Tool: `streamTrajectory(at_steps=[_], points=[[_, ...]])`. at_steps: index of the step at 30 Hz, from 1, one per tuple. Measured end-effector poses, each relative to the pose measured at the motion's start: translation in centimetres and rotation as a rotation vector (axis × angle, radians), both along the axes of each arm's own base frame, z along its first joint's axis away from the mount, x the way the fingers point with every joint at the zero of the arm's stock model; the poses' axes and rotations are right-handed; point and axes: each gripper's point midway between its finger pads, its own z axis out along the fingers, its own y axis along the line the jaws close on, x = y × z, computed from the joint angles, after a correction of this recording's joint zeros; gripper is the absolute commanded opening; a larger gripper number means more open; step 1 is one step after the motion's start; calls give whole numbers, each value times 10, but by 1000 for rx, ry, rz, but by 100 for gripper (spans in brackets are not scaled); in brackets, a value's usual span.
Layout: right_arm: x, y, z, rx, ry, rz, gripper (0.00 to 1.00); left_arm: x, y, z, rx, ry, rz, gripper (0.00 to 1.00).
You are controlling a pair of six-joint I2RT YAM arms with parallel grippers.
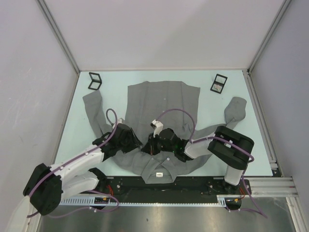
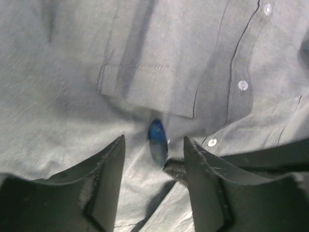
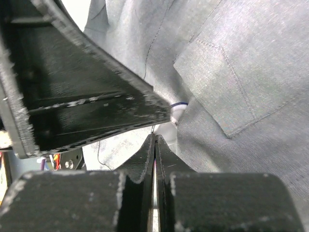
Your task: Remove the brooch from the garment
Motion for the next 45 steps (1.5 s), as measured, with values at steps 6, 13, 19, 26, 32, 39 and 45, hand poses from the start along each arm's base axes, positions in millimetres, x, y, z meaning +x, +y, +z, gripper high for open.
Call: streamTrajectory(at_steps=[6, 13, 19, 26, 32, 39, 45], points=[[1, 3, -3, 28, 36, 4, 0, -12, 8, -1, -26, -38, -8, 52], [3, 3, -3, 49, 62, 5, 4, -13, 4, 1, -49, -65, -47, 51], [3, -5, -8, 36, 66, -6, 10, -14, -2, 2, -60, -82, -82, 43], [9, -8, 0, 37, 36, -35, 8, -15, -6, 2, -57, -90, -110, 36], [14, -12, -4, 6, 6, -67, 4, -18, -7, -5, -42, -67, -119, 31], [14, -18, -15, -64, -25, -86, 1, -19, -7, -4, -41, -71, -120, 29], [13, -12, -14, -102, -68, -83, 0, -17, -5, -4, -34, -76, -112, 38]])
